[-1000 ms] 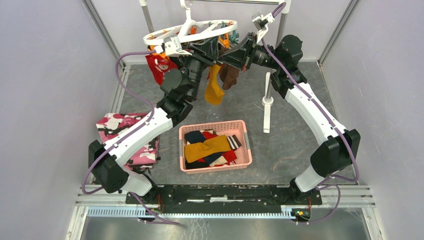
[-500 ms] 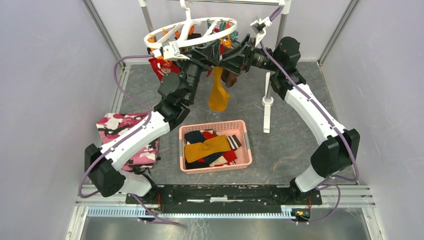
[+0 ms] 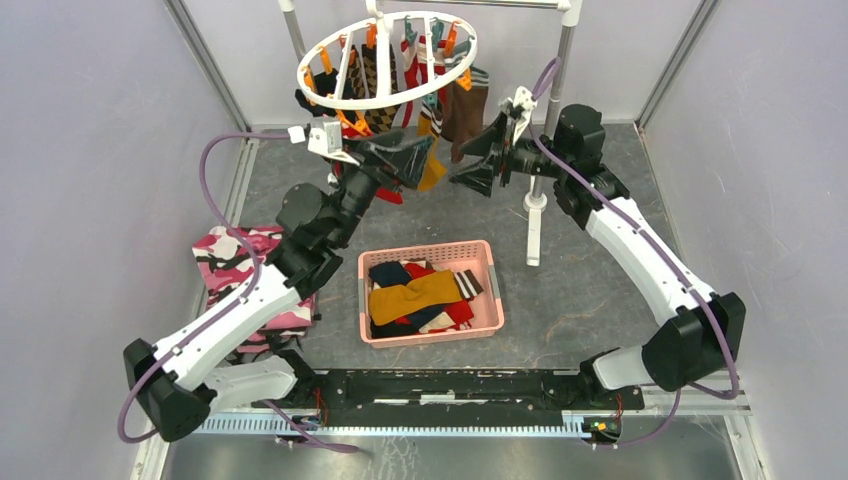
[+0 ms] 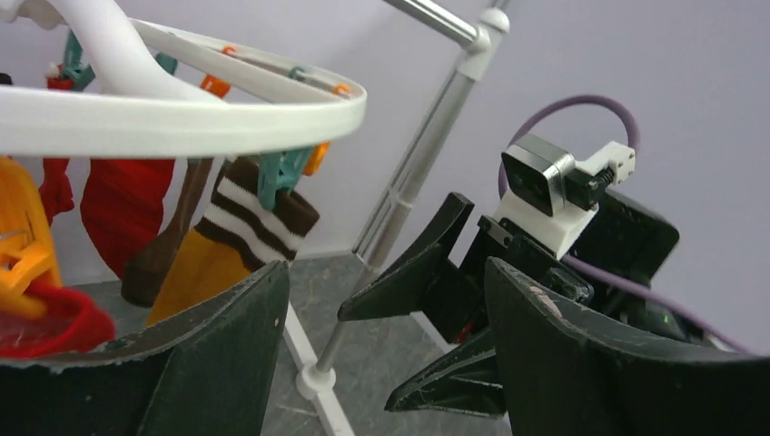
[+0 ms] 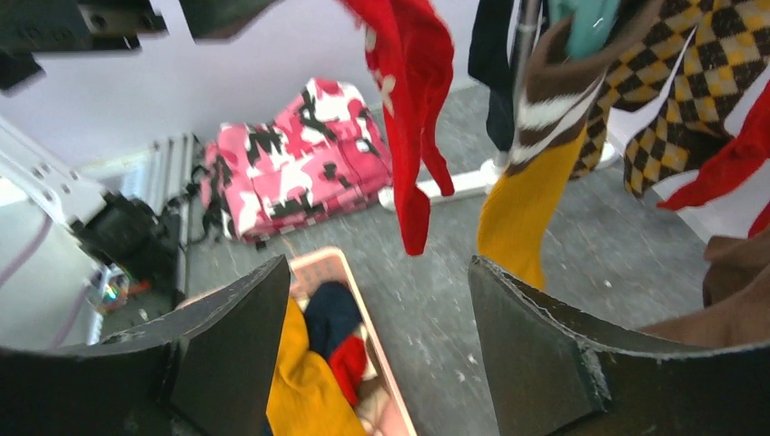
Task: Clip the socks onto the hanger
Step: Clamp the sock onto the hanger, then pick up the sock from the bin.
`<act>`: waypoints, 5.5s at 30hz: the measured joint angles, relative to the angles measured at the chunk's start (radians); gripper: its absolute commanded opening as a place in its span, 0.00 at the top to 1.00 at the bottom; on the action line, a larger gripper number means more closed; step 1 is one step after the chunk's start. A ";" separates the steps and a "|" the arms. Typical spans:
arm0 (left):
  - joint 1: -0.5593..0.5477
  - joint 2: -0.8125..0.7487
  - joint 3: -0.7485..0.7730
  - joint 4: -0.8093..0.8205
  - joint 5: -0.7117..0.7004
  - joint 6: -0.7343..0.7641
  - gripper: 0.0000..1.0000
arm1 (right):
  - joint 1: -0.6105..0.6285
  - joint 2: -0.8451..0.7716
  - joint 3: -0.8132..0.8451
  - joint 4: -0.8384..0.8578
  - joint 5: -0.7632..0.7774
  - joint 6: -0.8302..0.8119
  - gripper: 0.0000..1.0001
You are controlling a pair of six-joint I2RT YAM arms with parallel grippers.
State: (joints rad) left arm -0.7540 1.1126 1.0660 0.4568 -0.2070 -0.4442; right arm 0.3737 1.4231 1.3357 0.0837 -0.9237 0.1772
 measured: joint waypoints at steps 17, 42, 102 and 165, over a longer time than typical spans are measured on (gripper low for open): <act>0.000 -0.395 -0.542 -0.195 0.262 0.116 0.08 | -0.075 -0.190 -0.401 -0.459 -0.143 -0.854 0.16; 0.010 0.053 -0.409 -0.541 0.418 0.192 0.49 | -0.081 -0.091 -0.356 -0.692 -0.175 -1.103 0.20; -0.057 -0.001 -0.384 -0.150 0.402 0.077 0.87 | 0.032 -0.037 -0.365 -0.650 -0.183 -1.061 0.22; -0.039 0.006 -0.515 -0.356 0.325 0.087 0.00 | 0.196 -0.034 -0.351 -0.529 -0.028 -0.897 0.69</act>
State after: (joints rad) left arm -0.7933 1.1183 0.5510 0.1009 0.1184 -0.3569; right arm 0.5694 1.3891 0.9852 -0.4454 -0.9516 -0.7197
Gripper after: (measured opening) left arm 0.994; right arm 0.303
